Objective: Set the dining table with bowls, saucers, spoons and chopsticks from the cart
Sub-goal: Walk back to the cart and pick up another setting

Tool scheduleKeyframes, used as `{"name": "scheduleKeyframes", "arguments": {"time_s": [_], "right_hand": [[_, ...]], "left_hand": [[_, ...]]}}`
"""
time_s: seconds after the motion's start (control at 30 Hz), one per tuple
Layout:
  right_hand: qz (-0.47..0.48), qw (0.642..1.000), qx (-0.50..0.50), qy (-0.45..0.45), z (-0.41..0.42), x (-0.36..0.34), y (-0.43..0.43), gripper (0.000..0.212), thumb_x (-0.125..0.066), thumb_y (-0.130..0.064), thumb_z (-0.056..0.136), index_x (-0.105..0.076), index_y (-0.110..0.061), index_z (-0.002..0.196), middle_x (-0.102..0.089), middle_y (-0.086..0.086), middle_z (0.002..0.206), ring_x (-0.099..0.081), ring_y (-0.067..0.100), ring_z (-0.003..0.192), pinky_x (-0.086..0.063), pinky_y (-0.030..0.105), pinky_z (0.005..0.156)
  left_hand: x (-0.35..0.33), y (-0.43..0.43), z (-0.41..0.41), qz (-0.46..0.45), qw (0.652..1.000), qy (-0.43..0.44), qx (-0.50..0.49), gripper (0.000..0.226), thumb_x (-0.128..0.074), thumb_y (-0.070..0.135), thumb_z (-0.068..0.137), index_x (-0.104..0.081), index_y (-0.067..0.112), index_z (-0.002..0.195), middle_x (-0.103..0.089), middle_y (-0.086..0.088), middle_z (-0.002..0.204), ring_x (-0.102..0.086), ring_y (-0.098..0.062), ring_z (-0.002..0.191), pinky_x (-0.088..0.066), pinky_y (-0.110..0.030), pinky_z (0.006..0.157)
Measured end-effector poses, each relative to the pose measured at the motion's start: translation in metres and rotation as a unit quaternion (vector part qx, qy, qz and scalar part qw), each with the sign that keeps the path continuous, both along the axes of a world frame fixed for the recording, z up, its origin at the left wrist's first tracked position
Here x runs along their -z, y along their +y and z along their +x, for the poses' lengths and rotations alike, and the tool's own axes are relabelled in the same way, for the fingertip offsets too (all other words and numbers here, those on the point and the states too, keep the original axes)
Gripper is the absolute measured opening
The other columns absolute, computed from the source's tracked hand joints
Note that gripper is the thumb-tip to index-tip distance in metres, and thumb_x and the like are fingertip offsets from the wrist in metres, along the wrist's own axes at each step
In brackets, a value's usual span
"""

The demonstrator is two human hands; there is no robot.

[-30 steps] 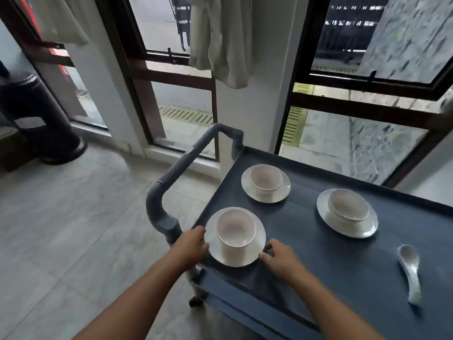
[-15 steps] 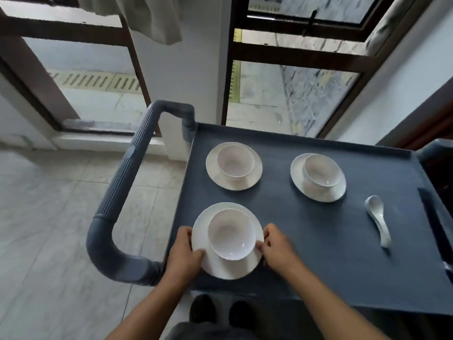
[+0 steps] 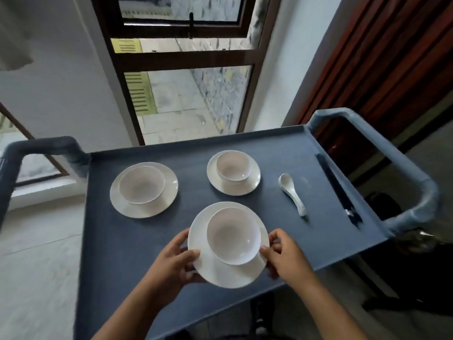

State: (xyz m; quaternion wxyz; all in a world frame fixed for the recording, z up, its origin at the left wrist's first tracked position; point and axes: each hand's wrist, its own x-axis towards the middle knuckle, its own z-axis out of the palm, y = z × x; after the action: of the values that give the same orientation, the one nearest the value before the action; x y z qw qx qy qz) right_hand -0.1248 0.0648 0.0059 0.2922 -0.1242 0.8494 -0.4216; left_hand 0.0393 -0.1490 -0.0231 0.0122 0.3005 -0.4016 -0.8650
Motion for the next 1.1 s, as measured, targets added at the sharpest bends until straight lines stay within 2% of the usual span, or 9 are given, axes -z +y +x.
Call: {"name": "scheduleKeyframes", "arguments": {"time_s": [0.17, 0.33, 0.47, 0.53, 0.6, 0.67, 0.73, 0.83, 1.1], "right_hand": [[-0.007, 0.998, -0.021, -0.055, -0.066, 0.008, 0.031, 0.015, -0.064, -0.016, 0.094, -0.055, -0.008, 0.085, -0.064, 0.007, 0.056, -0.062, 0.023, 0.046, -0.053, 0.034, 0.047], [-0.075, 0.990, -0.057, -0.103, -0.142, 0.012, 0.049, 0.023, -0.061, -0.020, 0.096, -0.055, -0.008, 0.077, -0.060, 0.010, 0.056, -0.058, 0.023, 0.047, -0.048, 0.031, 0.045], [-0.113, 0.983, -0.014, -0.141, -0.197, 0.016, 0.055, 0.027, -0.055, -0.028, 0.099, -0.061, -0.009, 0.080, -0.061, 0.007, 0.059, -0.052, 0.018, 0.043, -0.044, 0.027, 0.044], [-0.076, 0.993, 0.010, -0.092, -0.219, 0.023, 0.052, 0.027, -0.057, -0.030, 0.096, -0.059, -0.009, 0.080, -0.064, 0.005, 0.059, -0.052, 0.017, 0.041, -0.044, 0.029, 0.044], [0.017, 0.999, -0.038, 0.009, -0.235, 0.030, 0.047, 0.029, -0.062, -0.041, 0.089, -0.056, -0.015, 0.079, -0.067, 0.000, 0.065, -0.061, 0.019, 0.051, -0.051, 0.033, 0.051], [0.107, 0.984, -0.116, 0.087, -0.244, 0.035, 0.040, 0.034, -0.063, -0.054, 0.084, -0.053, -0.021, 0.080, -0.065, -0.004, 0.074, -0.064, 0.021, 0.069, -0.049, 0.033, 0.060], [0.147, 0.967, -0.161, 0.128, -0.247, 0.042, 0.032, 0.038, -0.062, -0.060, 0.083, -0.051, -0.023, 0.080, -0.061, -0.008, 0.076, -0.060, 0.020, 0.076, -0.042, 0.033, 0.059], [0.160, 0.962, -0.175, 0.138, -0.248, 0.050, 0.026, 0.037, -0.062, -0.055, 0.084, -0.049, -0.022, 0.075, -0.059, -0.007, 0.073, -0.057, 0.019, 0.072, -0.038, 0.033, 0.057], [0.095, 0.977, -0.150, 0.120, -0.249, 0.050, 0.036, 0.027, -0.067, -0.038, 0.085, -0.052, -0.020, 0.071, -0.059, -0.006, 0.065, -0.054, 0.012, 0.063, -0.039, 0.030, 0.055]], "left_hand": [[0.004, 0.036, -0.052, 0.011, 1.000, -0.001, -0.019, 0.062, -0.069, -0.005, 0.074, -0.064, 0.025, 0.128, -0.068, -0.023, 0.108, -0.068, -0.035, 0.077, -0.060, -0.053, 0.067], [0.006, 0.073, -0.101, 0.013, 0.996, -0.011, -0.086, 0.053, -0.061, -0.001, 0.078, -0.066, 0.023, 0.125, -0.071, -0.019, 0.111, -0.071, -0.036, 0.076, -0.061, -0.051, 0.063], [0.004, 0.095, -0.128, 0.008, 0.990, -0.020, -0.142, 0.053, -0.061, 0.000, 0.077, -0.066, 0.021, 0.125, -0.070, -0.019, 0.113, -0.072, -0.034, 0.075, -0.061, -0.050, 0.061], [0.003, 0.104, -0.132, -0.002, 0.986, -0.024, -0.163, 0.053, -0.061, 0.000, 0.078, -0.066, 0.022, 0.126, -0.070, -0.018, 0.115, -0.072, -0.033, 0.075, -0.061, -0.051, 0.062], [0.001, 0.113, -0.131, -0.014, 0.984, -0.033, -0.176, 0.054, -0.060, 0.000, 0.078, -0.066, 0.023, 0.126, -0.070, -0.016, 0.116, -0.072, -0.031, 0.076, -0.060, -0.052, 0.062], [0.000, 0.119, -0.128, -0.026, 0.982, -0.044, -0.182, 0.054, -0.059, 0.000, 0.078, -0.066, 0.025, 0.127, -0.070, -0.014, 0.116, -0.071, -0.030, 0.079, -0.060, -0.052, 0.062], [0.000, 0.123, -0.124, -0.028, 0.980, -0.054, -0.187, 0.055, -0.059, 0.001, 0.079, -0.066, 0.026, 0.126, -0.071, -0.013, 0.112, -0.072, -0.030, 0.081, -0.060, -0.052, 0.064], [0.000, 0.123, -0.120, -0.016, 0.981, -0.058, -0.187, 0.055, -0.060, 0.000, 0.078, -0.068, 0.029, 0.125, -0.072, -0.014, 0.110, -0.073, -0.031, 0.080, -0.061, -0.054, 0.066], [-0.001, 0.112, -0.134, -0.011, 0.983, -0.051, -0.174, 0.053, -0.060, 0.002, 0.080, -0.068, 0.029, 0.124, -0.073, -0.013, 0.110, -0.073, -0.031, 0.082, -0.060, -0.055, 0.068]]}}
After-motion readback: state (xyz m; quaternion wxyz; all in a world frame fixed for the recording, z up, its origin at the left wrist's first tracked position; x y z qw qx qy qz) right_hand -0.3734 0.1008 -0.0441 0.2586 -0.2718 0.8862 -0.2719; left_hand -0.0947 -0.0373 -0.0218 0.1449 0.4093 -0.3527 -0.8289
